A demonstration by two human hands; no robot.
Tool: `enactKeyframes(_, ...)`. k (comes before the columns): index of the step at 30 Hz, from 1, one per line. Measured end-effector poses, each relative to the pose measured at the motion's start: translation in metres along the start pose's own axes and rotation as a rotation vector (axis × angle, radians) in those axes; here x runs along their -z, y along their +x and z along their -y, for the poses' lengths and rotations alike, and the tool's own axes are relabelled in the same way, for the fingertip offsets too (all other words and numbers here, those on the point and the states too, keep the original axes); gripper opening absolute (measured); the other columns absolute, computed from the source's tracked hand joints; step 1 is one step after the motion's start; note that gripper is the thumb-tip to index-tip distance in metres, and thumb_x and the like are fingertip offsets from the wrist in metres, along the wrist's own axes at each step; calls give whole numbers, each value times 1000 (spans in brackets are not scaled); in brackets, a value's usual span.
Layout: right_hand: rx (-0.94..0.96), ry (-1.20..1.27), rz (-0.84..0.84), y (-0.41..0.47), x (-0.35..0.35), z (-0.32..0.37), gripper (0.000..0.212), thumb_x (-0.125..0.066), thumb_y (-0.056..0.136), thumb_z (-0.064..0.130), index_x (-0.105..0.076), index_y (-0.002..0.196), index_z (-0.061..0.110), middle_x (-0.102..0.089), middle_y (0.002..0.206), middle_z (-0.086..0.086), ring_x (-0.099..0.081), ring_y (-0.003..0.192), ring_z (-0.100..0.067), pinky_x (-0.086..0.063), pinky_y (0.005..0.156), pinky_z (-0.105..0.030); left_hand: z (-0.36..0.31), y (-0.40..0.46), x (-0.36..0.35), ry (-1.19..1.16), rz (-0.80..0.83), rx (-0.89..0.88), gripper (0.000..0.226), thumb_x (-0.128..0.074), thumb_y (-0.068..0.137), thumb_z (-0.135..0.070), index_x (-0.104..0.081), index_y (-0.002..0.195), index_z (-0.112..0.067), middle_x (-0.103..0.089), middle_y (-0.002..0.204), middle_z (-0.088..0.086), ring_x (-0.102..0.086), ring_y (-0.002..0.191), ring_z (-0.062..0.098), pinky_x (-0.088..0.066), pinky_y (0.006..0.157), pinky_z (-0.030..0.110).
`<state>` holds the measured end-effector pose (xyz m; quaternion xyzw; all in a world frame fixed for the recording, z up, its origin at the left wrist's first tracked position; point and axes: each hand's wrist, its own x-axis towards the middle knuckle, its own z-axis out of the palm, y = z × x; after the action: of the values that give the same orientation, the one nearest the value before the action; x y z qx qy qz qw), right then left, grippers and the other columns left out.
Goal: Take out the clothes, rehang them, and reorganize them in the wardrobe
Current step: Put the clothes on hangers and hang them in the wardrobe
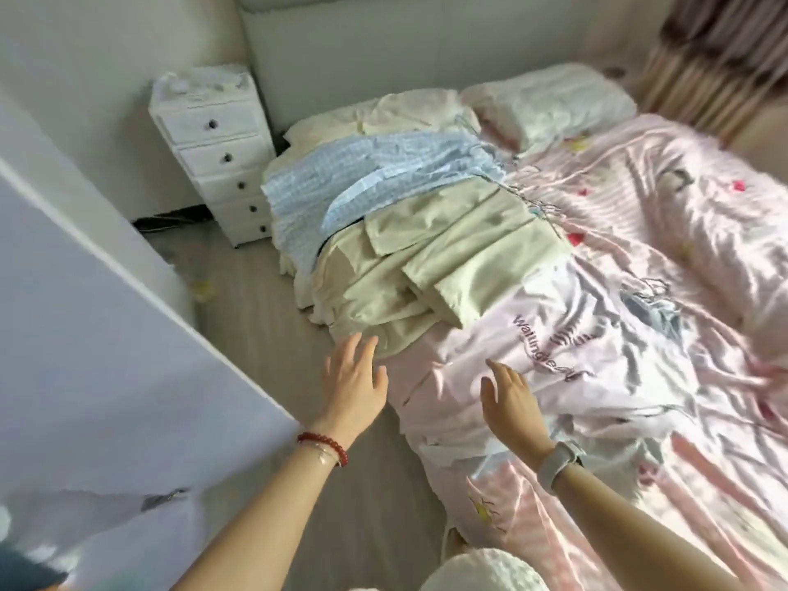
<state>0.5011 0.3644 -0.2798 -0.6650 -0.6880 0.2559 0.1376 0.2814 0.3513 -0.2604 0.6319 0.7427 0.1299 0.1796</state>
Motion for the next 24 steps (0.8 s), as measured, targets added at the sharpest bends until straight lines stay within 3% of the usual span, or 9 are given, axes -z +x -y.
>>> enactKeyframes(12,-606,118,-223,100,107,-291,34,-40,91,4,-46,123,-9,-51,123,-30,-44,117,-40,-30,96,-39,-247,130,-194,78,431,-415,50,-42,93,-23,-31,142,-16,-31,147,6,-26,135,21,-18,110,31)
enactKeyframes(16,-680,133,-213,133,117,-365,29,-37,91,3,-46,115,-11,-50,118,-32,-46,112,-42,-31,89,-40,-287,140,-259,106,542,-470,49,-43,92,-25,-34,140,-20,-25,150,3,-21,137,19,-23,108,34)
enactKeyframes(19,-707,117,-161,155,117,-404,14,-37,89,2,-47,95,-5,-53,108,-32,-49,101,-42,-32,81,-43,-300,140,-298,208,700,-445,53,-38,94,-33,-23,145,-26,-10,156,-2,-5,142,17,-13,114,39)
enactKeyframes(24,-836,162,-75,185,109,-435,30,-37,90,14,-52,110,-2,-52,120,-28,-46,113,-41,-38,95,-47,-294,136,-330,304,839,-427,53,-32,96,-41,-13,145,-36,-1,156,-7,5,142,13,-5,114,41)
